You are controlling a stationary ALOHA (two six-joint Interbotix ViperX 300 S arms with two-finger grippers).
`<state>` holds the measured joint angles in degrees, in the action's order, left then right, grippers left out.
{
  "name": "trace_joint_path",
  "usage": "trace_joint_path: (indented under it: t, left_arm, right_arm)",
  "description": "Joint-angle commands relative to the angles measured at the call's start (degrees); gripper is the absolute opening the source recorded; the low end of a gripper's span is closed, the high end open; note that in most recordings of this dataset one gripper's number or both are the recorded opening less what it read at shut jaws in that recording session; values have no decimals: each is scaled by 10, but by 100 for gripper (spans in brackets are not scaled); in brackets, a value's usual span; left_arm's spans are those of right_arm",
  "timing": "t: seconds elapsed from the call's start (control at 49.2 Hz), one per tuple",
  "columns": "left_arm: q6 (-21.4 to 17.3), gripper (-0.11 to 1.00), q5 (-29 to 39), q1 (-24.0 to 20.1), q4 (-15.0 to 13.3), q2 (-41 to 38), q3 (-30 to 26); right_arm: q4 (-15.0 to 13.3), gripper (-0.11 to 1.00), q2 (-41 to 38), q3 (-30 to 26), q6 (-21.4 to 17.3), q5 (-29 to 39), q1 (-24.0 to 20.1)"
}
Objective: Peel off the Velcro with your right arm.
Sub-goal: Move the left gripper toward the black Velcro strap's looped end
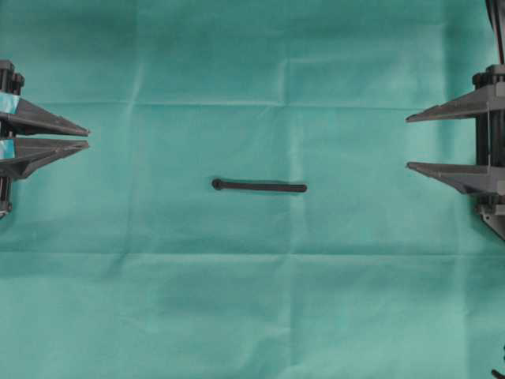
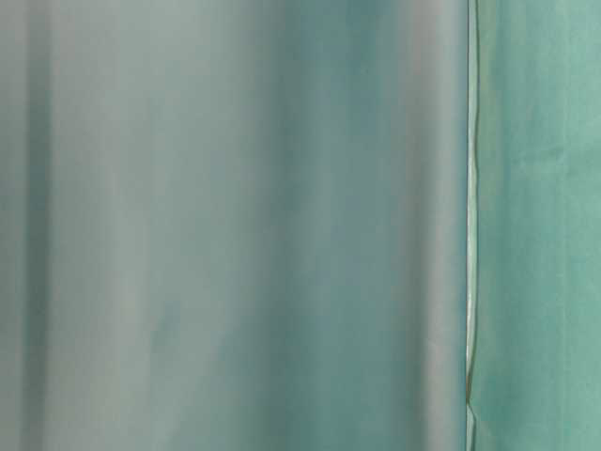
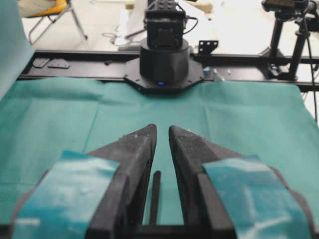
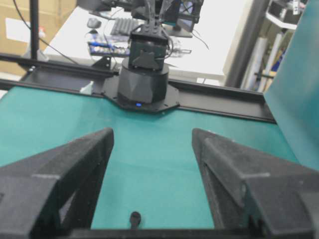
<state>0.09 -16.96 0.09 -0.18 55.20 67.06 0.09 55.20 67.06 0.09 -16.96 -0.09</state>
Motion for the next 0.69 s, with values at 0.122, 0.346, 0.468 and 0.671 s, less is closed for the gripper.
trace_joint_path:
  t: [0.122,0.346,0.468,0.671]
  left_arm:
    - [-2,6,-64,9,-7,-1,32]
    - [-1,0,-92,9,-8,-2,57]
    - [6,0,-104,10,-9,-4,63]
    - [18,0,-107,9,-9,-6,63]
  right_arm:
    - [0,6,1,23,-1,-18,1]
    - [0,-9,6,59,-1,-59,2]
    - [0,1,6,70,-1,-75,2]
    - [0,48,6,76,-1,-76,2]
